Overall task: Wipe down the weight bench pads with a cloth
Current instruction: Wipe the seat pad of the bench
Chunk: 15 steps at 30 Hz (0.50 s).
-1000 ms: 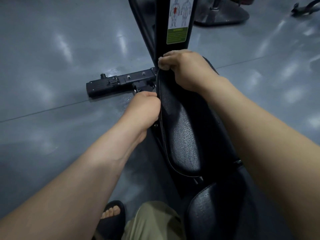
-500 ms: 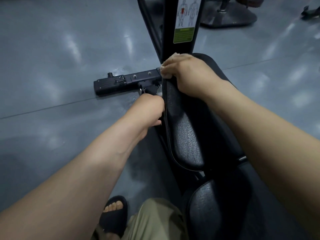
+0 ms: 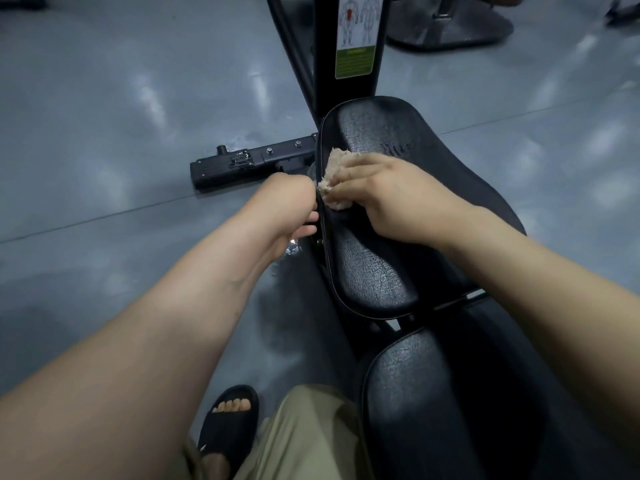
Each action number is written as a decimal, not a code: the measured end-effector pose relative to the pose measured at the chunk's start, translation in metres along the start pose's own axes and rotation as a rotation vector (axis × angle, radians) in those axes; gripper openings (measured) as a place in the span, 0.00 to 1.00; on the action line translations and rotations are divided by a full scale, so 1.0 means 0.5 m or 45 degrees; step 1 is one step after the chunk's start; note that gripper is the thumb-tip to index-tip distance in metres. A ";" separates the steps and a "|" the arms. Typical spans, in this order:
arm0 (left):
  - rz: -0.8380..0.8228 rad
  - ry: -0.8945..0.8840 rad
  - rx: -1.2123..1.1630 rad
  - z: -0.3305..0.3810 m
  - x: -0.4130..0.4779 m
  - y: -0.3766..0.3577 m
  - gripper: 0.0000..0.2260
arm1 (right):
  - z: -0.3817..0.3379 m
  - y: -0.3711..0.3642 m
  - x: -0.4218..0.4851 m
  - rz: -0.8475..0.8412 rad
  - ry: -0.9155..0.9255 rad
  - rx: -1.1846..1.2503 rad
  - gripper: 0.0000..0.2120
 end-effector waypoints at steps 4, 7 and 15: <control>-0.057 0.014 -0.126 -0.016 0.004 0.004 0.17 | 0.016 0.009 0.037 -0.048 -0.077 -0.118 0.19; -0.103 0.018 -0.181 -0.018 0.003 0.012 0.18 | 0.028 0.011 0.077 -0.104 -0.151 -0.139 0.19; -0.089 0.013 -0.213 -0.024 -0.010 0.017 0.11 | -0.031 -0.004 0.022 -0.025 -0.099 -0.017 0.22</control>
Point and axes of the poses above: each hand's wrist, its own x-axis towards the middle knuckle, its own y-axis out of the back of the hand, z = x × y, the point moved 5 cm from there along x, towards the middle knuckle, and after that the axes turned 4 degrees about y, right-handed, at the moved point
